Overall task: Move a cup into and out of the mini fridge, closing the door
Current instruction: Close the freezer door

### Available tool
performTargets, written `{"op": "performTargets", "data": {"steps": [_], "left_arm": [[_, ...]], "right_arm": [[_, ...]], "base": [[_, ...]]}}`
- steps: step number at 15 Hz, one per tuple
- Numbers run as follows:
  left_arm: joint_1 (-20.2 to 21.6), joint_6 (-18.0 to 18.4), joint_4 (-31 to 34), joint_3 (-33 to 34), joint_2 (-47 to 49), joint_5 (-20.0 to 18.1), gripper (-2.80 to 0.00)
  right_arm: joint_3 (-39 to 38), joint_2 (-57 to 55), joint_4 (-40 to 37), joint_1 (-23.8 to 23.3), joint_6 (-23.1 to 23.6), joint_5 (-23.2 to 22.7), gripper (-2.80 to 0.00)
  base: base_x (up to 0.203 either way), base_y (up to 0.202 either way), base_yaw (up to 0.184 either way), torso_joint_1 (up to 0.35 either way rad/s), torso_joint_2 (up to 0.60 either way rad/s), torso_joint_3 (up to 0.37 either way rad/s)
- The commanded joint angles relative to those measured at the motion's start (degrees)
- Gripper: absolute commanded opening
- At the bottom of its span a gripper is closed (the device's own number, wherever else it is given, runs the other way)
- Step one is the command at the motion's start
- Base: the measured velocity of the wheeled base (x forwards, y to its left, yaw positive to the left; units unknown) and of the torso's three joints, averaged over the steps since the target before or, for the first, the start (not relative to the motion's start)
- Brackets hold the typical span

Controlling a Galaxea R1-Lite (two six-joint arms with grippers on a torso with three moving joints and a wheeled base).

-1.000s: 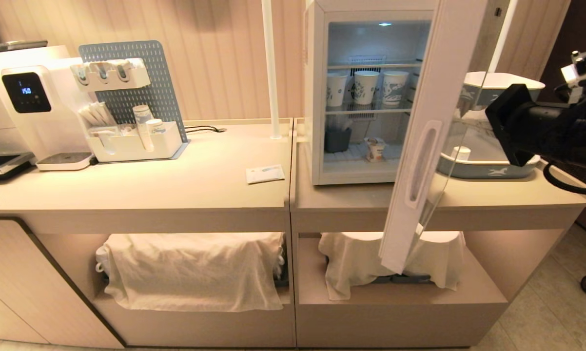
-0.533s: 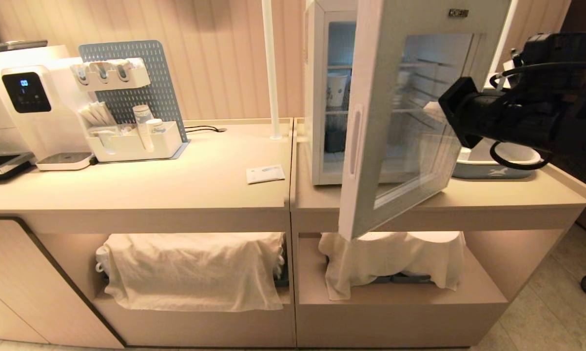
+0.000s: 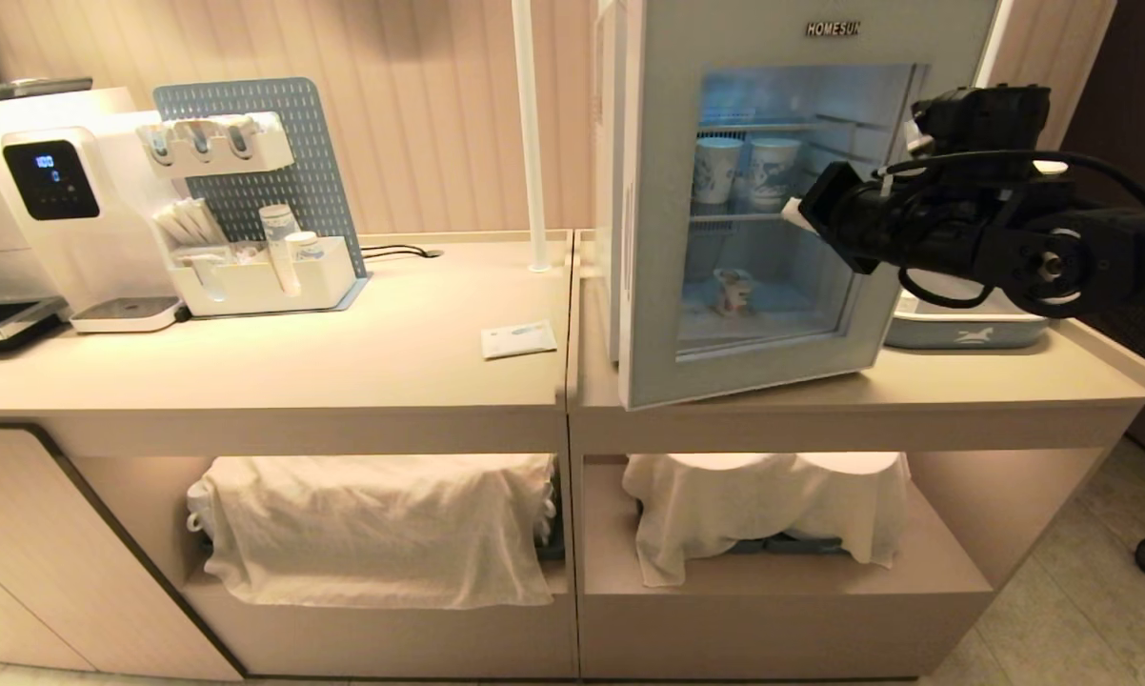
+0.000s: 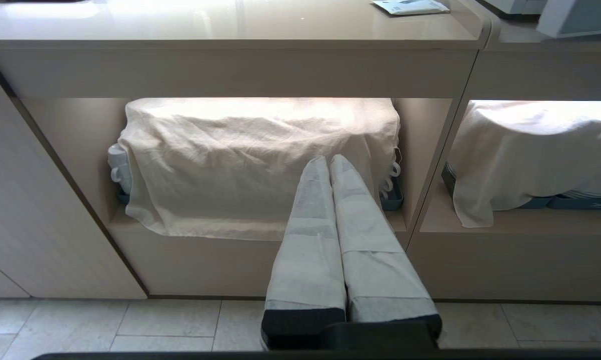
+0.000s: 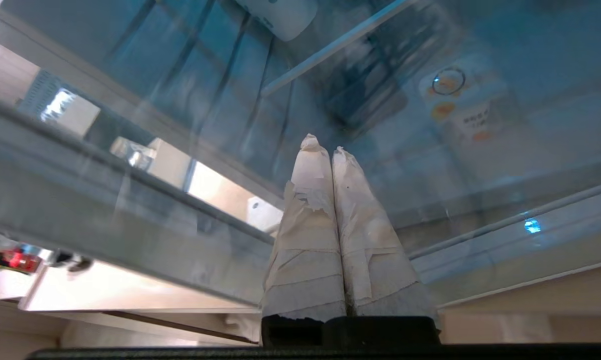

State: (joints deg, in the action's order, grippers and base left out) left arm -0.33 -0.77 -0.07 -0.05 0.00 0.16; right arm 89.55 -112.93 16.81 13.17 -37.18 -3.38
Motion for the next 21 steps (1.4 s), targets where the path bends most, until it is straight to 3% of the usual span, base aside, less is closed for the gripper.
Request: {"op": "performTargets", "data": {"steps": [1, 12, 21], "left_arm": [[-0.02, -0.02, -0.01, 0.03, 0.0, 0.02, -2.8], [-0.02, -0.02, -0.01, -0.04, 0.0, 0.02, -2.8], [-0.02, -0.02, -0.01, -0.04, 0.0, 0.02, -2.8]], "right_arm": [[1.41, -2.13, 0.06, 0.04, 0.96, -0.13, -2.8], [8.64, -9.82, 3.1, -0.02, 8.71, -2.14, -2.8], [13.22, -13.6, 2.53, -0.07, 9.58, -2.05, -2.8]], "base": [[0.0, 0.0, 0.0, 0.0, 0.0, 0.0], [0.0, 0.0, 0.0, 0.0, 0.0, 0.0], [0.0, 0.0, 0.0, 0.0, 0.0, 0.0]]}}
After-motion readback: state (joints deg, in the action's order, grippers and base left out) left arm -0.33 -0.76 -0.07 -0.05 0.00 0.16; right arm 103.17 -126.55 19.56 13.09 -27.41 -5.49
